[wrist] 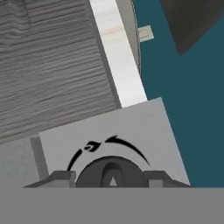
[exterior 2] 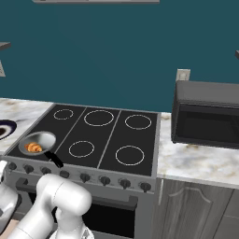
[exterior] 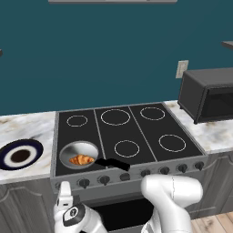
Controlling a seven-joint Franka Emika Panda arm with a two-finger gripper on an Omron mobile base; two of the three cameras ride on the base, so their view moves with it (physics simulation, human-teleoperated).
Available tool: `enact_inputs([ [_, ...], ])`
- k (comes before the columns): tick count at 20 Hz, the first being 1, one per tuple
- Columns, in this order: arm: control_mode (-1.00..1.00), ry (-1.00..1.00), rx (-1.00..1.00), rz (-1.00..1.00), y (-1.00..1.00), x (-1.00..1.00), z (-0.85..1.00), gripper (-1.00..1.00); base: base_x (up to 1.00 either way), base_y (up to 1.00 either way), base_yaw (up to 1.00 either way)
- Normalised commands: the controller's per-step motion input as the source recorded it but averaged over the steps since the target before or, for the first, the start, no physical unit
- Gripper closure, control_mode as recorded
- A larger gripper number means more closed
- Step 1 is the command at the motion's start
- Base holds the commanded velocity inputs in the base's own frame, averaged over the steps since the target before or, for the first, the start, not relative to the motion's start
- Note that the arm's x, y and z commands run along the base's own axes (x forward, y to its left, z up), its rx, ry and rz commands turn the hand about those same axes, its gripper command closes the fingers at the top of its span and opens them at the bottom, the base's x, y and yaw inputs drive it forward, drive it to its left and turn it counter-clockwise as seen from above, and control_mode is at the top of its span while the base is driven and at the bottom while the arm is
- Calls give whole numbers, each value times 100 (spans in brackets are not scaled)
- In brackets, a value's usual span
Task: Pick the croissant and place it on the pan. Then turn on the stove to warm the croissant.
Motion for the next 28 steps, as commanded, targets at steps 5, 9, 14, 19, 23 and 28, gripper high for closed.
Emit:
enact_inputs([
  [5,-100,0,-19,3,15,0,0,100,0,0,0],
  [9,-100,0,-7,1,14,0,0,100,0,0,0],
  [14,-100,0,0,0,0,0,0,-100,0,0,0],
  [19,-100,-3,0,0,0,-36,12,-100,0,0,0],
  [23,-100,-9,-1,0,0,-83,25,-100,0,0,0],
  [28,-100,-19,0,0,0,-86,61,-100,0,0,0],
])
